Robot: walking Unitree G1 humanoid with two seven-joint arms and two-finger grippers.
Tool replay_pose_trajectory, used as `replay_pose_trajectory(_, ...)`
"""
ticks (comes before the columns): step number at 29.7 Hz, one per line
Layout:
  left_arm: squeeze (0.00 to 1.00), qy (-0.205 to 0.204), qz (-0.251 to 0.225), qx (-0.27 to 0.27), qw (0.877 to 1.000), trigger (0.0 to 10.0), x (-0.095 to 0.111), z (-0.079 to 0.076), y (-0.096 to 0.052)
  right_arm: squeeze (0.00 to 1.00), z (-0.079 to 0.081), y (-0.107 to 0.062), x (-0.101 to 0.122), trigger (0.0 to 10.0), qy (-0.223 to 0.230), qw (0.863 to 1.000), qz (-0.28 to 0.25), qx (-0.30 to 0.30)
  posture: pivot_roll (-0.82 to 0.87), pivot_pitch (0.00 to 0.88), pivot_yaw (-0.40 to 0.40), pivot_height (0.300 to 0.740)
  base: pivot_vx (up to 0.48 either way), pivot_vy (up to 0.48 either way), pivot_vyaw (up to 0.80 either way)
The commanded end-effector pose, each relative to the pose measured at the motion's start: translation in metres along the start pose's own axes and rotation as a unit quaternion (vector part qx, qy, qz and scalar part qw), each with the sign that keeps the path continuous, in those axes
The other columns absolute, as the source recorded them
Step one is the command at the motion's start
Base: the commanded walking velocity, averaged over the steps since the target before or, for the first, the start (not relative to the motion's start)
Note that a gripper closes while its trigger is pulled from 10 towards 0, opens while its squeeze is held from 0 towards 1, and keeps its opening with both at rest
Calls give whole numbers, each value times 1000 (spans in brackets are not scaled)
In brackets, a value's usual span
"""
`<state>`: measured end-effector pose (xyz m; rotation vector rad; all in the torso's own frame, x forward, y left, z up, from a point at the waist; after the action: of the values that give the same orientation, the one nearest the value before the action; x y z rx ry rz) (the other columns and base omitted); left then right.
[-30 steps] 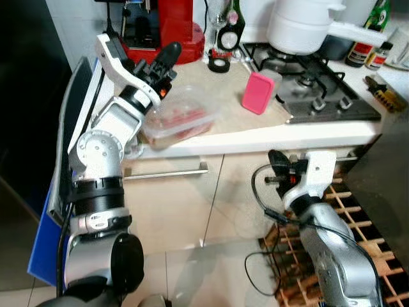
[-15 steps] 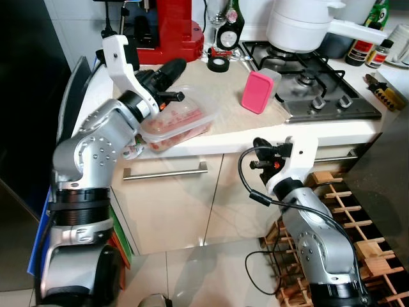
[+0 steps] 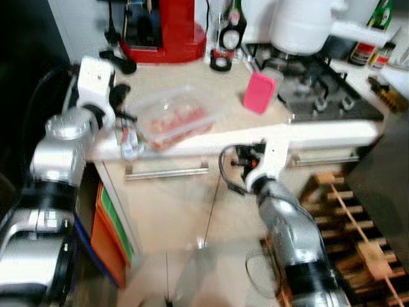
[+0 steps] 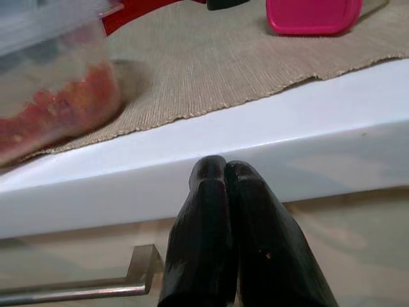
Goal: Restocking fridge
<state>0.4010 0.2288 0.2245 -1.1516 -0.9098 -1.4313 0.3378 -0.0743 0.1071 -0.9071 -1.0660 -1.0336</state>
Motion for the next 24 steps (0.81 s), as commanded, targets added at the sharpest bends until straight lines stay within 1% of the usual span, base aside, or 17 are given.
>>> replay_pose_trajectory(1,0,17,6,-10,1000,10000,-3,-4,3,0,8,10,21,10000,-29,999,-41,6,67,15,-3,740,0,0,0)
replay_pose_trajectory(2,0,17,6,-10,1000,10000,-3,-4,3,0,8,10,21,10000,-29,999,-41,6,67,15,-3,740,0,0,0)
replay_pose_trajectory(5,0,19,7,-18,1000,10000,-7,-7,4,0,15,18,35,10000,-64,995,-74,8,72,23,-6,740,0,0,0)
replay_pose_trajectory(7,0,21,6,-20,1000,10000,-8,-7,5,0,16,20,37,10000,-71,994,-82,8,75,24,-6,740,0,0,0)
replay_pose_trajectory(9,0,19,6,-27,999,10000,-10,-9,6,0,21,24,47,10000,-92,990,-107,11,83,32,-13,740,0,0,0)
replay_pose_trajectory(11,0,18,6,-32,999,10000,-11,-10,5,0,23,25,52,10000,-100,988,-118,9,83,36,-14,740,0,0,0)
replay_pose_trajectory(14,0,6,8,-37,999,10000,-13,-11,6,0,22,28,55,10000,-101,987,-126,5,84,37,-14,740,0,0,0)
replay_pose_trajectory(18,0,-9,6,-45,999,10000,-12,-13,7,0,21,32,55,10000,-103,987,-125,3,83,37,-15,740,0,0,0)
replay_pose_trajectory(19,0,-27,-2,-53,998,10000,-7,-16,8,0,20,35,53,10000,-104,987,-123,0,86,36,-16,740,0,0,0)
replay_pose_trajectory(20,0,-32,-5,-55,998,10000,-5,-17,8,0,19,36,53,10000,-104,987,-122,-1,86,36,-16,740,0,0,0)
replay_pose_trajectory(24,0,-37,-13,-61,997,10000,0,-20,9,0,20,38,54,10000,-103,987,-122,-3,90,36,-17,740,0,0,0)
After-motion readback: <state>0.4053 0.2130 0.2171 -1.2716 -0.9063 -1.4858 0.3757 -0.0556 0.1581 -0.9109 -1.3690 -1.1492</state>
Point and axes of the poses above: a point about 5 cm out from each wrist's last joint towards the gripper, its own y axis pointing out of the wrist towards the gripper, its own x axis along the axis of the wrist's last joint, z = x × y, the point moved 2 cm from there along y, pointing out of the wrist towards the gripper, and after that the axes turned 2 degrees about -y, right-handed, at the moved point
